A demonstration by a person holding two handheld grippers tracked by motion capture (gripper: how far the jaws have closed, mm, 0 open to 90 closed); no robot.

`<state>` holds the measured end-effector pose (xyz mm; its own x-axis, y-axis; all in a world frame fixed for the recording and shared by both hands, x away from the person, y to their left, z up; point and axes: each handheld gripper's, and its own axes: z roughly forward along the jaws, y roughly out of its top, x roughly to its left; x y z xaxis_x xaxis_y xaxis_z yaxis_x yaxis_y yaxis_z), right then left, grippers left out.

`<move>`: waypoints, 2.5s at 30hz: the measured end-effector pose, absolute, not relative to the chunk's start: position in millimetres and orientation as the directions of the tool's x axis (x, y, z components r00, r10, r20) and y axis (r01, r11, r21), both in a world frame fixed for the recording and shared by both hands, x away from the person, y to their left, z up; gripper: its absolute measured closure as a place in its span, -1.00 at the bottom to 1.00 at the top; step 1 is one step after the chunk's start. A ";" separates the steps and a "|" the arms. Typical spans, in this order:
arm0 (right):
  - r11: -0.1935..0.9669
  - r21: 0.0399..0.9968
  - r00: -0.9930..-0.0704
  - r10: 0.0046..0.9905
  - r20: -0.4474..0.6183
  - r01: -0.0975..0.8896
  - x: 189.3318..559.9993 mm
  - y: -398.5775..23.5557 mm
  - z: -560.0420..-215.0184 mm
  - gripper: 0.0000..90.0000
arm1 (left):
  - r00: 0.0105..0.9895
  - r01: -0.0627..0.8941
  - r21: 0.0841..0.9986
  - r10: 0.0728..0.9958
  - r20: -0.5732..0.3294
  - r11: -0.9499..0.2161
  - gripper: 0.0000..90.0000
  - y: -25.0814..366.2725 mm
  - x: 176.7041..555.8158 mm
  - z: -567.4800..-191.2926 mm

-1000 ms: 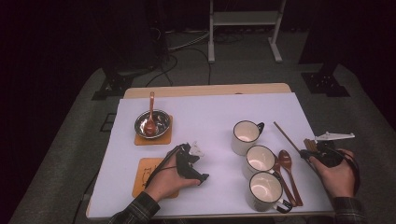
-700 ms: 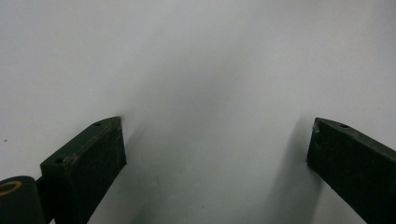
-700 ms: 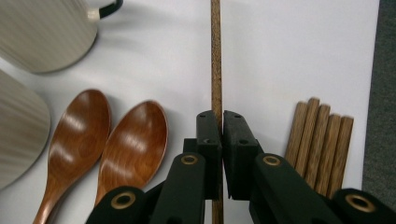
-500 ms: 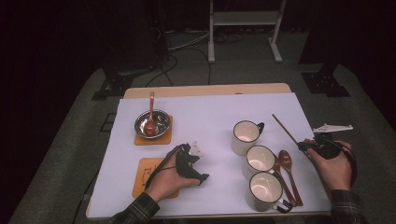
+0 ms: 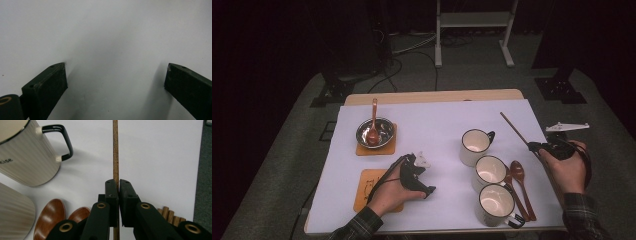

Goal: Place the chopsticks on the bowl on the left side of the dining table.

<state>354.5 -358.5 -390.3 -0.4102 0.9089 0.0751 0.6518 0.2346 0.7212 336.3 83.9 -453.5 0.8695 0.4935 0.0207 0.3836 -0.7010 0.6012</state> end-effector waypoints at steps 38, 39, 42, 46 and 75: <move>0.307 0.748 -0.549 0.831 0.090 0.588 378.1 -327.3 -355.3 0.88 | 0.898 0.353 0.633 0.439 -0.024 -0.689 -0.57 104.7 348.7 -421.8; 0.311 0.745 -0.553 0.828 0.093 0.590 378.6 -325.8 -354.8 0.88 | 0.897 0.354 0.634 0.441 -0.023 -0.687 -0.56 105.2 349.1 -420.6; 0.323 0.746 -0.568 0.818 0.089 0.582 380.4 -321.4 -353.5 0.88 | 0.895 0.356 0.644 0.445 -0.026 -0.678 -0.53 106.9 350.0 -417.5; 0.337 0.747 -0.589 0.803 0.090 0.573 382.6 -315.7 -351.9 0.88 | 0.894 0.352 0.653 0.447 -0.023 -0.671 -0.47 109.6 352.2 -412.2; 0.433 0.734 -0.698 0.712 0.078 0.524 397.8 -281.8 -345.4 0.88 | 0.909 0.307 0.672 0.418 0.004 -0.674 -0.33 118.1 374.0 -377.7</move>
